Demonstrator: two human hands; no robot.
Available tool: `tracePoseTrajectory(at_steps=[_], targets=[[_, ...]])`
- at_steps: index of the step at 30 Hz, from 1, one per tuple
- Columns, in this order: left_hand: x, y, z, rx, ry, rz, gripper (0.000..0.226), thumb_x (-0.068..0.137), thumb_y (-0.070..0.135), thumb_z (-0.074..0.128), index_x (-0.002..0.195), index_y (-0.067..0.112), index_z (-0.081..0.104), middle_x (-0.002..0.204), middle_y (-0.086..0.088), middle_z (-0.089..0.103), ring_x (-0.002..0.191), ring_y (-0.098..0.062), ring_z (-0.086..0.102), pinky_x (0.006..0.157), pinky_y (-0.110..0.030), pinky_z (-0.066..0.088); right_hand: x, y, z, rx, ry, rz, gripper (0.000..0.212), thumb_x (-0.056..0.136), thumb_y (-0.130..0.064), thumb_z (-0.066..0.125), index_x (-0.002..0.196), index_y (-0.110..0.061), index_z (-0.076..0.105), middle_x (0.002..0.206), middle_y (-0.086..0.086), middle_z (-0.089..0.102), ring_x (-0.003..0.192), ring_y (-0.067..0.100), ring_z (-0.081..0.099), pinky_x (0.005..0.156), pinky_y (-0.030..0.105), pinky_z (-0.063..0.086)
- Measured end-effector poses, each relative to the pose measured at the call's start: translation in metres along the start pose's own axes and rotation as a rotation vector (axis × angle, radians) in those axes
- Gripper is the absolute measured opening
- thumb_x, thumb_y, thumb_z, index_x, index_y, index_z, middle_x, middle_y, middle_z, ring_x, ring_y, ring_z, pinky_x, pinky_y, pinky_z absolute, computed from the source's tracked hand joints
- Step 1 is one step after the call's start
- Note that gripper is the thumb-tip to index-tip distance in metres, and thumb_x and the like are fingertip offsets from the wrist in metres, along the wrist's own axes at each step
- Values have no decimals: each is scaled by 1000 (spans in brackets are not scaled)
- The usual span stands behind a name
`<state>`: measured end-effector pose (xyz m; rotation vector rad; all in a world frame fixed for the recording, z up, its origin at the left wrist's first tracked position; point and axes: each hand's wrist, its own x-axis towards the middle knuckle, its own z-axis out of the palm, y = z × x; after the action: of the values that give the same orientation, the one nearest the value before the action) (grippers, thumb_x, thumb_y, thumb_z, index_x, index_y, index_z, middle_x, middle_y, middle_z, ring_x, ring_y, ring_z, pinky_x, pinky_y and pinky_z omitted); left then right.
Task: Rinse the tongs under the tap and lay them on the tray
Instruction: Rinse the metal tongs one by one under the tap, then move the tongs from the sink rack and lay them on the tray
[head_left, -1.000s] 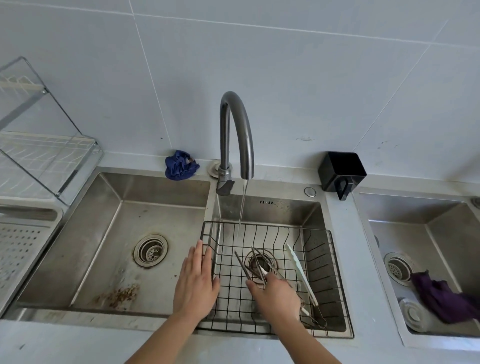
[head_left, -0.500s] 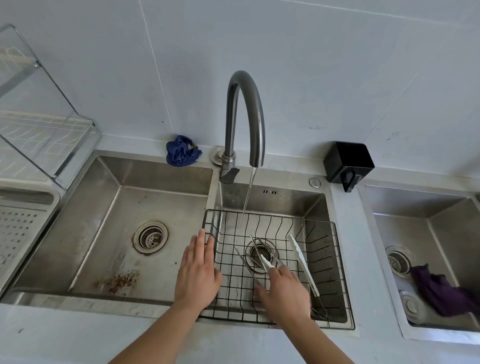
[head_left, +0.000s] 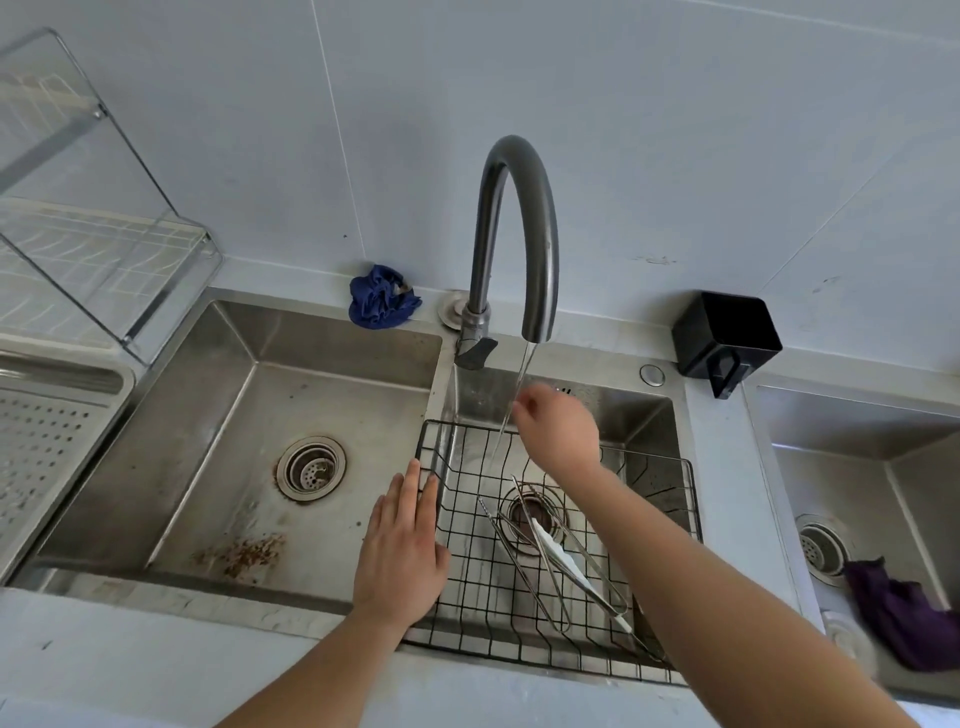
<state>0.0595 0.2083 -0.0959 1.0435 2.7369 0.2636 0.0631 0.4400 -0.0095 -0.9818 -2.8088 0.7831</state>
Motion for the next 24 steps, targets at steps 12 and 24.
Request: tracePoseTrajectory(at_steps=[12,24], targets=[[2,1,0,48,-22,3,85,82,29,66,156,6,30,167,-20,17,151,-38,26,118,-54,35,64,-33,-4,-51,-47,-20,40,102,-56,46,95,-17,54,61,-1,52,53,17,53,45,26,34],[2,2,1,48,-28,4,92,80,31,70,156,4,26,167,-21,14,152,-34,24,119,-49,35,82,-30,-5,77,-15,-89,25,100,-44,56,85,-25,55,71,-6,56,61,14,53,51,22,35]])
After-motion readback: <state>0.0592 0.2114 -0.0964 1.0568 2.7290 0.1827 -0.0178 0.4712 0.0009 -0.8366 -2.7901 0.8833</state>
